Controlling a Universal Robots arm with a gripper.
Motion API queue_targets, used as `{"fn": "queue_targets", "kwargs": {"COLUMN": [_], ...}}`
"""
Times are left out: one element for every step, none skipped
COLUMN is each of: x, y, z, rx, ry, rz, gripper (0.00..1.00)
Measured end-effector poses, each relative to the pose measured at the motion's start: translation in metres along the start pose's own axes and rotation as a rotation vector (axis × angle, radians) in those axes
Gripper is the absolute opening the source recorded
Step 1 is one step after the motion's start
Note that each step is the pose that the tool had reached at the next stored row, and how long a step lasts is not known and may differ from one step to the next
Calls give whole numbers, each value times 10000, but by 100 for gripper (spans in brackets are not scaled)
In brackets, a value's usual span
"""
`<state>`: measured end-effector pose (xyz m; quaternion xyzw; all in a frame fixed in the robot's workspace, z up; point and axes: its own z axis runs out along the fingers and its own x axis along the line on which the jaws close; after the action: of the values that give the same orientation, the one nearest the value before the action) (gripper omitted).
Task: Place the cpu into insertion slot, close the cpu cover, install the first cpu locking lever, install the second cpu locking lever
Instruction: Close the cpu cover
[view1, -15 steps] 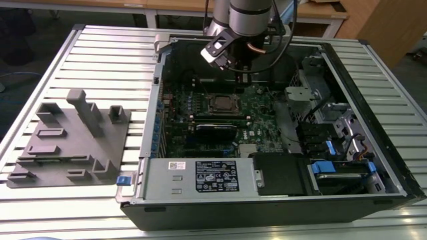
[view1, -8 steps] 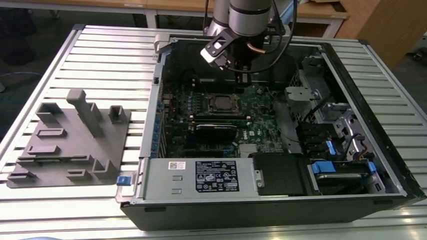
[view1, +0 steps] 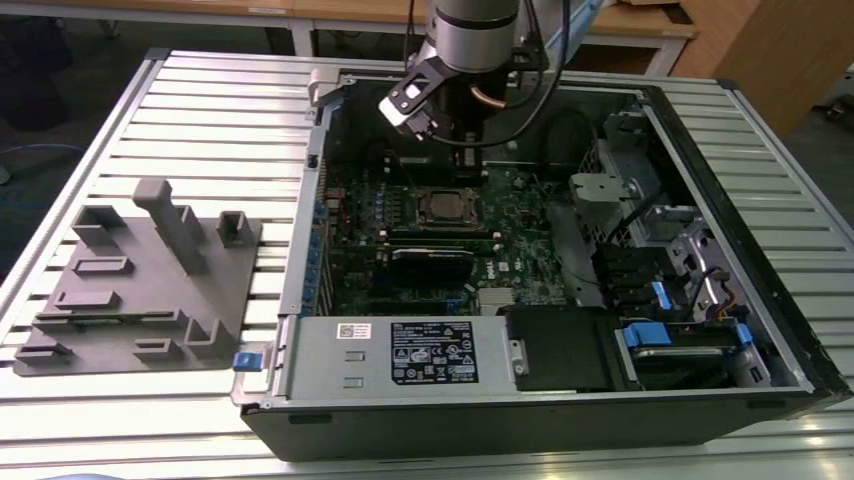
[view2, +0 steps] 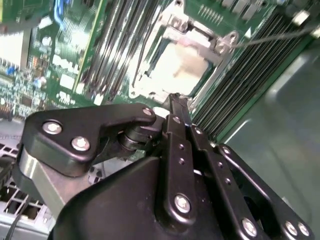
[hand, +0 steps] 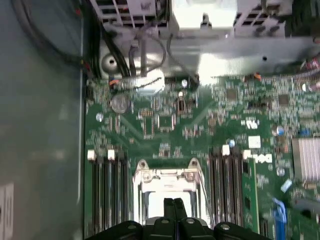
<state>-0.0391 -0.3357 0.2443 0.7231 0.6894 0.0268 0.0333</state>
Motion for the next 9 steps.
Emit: {"fn": "queue_targets", "kwargs": {"x": [-1,-2,-3,-4,-5,-6,-7,-7,-8], "y": [-18,-35,-54,-77,-99,-122,-140,-152,-157], "z": [3,7,12,18,24,31,36,41,43], "rx": [2,2,2,1,1,1,1,1,2], "ry": [-2,-3,-4,-4,-4,-5,-7,-9,-12], "rz": [1,2,3,5,6,9,12,13,13], "gripper": [11,11,11,11,11,11,11,11,11]}}
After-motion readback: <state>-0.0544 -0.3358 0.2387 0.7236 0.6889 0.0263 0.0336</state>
